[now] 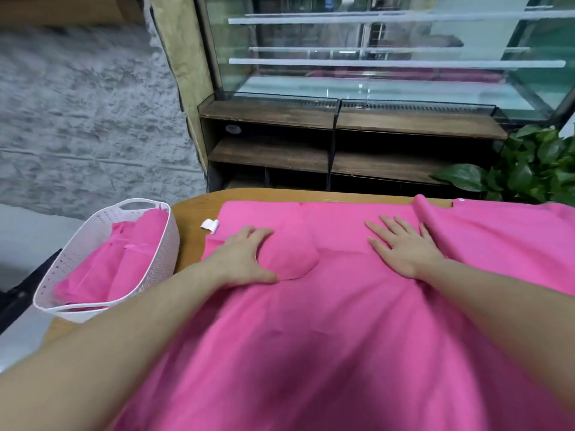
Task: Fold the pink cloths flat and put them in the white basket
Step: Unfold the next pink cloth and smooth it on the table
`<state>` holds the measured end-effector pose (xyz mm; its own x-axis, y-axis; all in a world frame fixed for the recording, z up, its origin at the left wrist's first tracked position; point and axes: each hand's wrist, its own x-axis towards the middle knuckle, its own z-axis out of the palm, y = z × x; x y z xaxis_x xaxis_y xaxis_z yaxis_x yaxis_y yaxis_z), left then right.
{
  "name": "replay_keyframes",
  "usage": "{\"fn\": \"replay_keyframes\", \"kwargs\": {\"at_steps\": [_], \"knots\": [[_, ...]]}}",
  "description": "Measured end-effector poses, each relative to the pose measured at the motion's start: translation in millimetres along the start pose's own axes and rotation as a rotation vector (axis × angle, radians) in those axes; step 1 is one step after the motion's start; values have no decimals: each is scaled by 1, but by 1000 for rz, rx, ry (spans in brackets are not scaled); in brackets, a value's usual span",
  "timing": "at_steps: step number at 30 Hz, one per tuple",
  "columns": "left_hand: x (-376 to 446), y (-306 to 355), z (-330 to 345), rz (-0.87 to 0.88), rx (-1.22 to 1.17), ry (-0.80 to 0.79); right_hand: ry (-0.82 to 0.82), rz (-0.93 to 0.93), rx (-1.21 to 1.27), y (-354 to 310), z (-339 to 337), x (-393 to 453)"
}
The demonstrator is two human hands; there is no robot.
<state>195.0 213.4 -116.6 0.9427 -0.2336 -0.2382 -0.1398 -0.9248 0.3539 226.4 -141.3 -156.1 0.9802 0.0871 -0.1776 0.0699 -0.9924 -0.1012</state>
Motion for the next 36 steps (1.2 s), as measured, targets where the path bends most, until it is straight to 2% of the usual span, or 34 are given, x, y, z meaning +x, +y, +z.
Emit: {"fn": "replay_keyframes", "kwargs": {"at_steps": [4, 6, 10, 13, 16, 22, 26, 29, 31, 36], "knots": [[-15, -14, 5, 92, 21, 174, -47, 57, -14, -1, -3, 7], [-22, -20, 5, 124, 68, 188, -24, 51, 11, -8, -5, 11], [-26, -31, 7, 62, 111, 138, 124, -228, 67, -47, -15, 13], [-20, -40, 5, -14, -55, 262, 140, -441, 53, -87, -18, 22], [-13, -39, -3, -137, -201, 353, 146, -512, 97, -117, -17, 35], [4, -46, -14, -282, -394, 472, 254, -538, 253, -163, -26, 62], [9, -54, -8, -352, -469, 493, 373, -432, 319, -194, -39, 78], [15, -61, -5, -394, -501, 484, 310, -269, 391, -216, -47, 94], [19, -67, -6, -412, -540, 482, 275, -218, 335, -225, -48, 110], [23, -76, -8, -438, -513, 490, 61, -207, 239, -237, -36, 136]]}}
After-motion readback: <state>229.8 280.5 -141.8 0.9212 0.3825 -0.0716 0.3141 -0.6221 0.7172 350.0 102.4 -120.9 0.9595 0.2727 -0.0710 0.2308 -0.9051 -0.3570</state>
